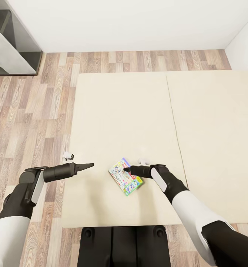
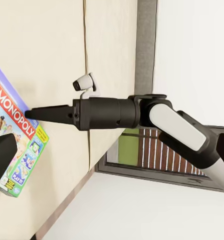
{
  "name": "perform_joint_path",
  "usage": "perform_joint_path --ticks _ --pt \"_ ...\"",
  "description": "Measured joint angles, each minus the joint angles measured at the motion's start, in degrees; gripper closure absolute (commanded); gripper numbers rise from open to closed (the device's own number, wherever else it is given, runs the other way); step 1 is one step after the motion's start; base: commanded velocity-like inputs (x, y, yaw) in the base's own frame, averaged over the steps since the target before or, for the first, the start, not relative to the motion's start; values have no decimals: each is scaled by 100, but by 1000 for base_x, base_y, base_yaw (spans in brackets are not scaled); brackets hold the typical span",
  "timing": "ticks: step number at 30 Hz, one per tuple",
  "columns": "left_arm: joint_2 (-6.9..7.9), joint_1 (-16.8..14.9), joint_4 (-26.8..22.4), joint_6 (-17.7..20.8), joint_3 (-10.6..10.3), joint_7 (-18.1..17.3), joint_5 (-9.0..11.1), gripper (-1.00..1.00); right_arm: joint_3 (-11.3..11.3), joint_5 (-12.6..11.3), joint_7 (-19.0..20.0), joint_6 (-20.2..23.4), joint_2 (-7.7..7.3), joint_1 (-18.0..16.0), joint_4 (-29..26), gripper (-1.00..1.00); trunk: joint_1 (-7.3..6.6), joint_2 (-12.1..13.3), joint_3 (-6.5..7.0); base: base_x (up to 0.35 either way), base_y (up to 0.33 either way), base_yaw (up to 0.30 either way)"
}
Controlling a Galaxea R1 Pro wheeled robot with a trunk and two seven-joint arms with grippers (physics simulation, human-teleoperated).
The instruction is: Put all the toys in the child's room - the three board games (two on the bed and one on the table), the two jigsaw puzzles on the table, and the tennis ball on the table - inside the toy box on the table in the child's room.
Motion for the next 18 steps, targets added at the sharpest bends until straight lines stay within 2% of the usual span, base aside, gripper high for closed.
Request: perform_joint_path --ticks 18 --pt "8 0 1 -5 8 -4 -9 -100 25 25 11 -20 -36 55 -95 -100 0 0 0 0 0 0"
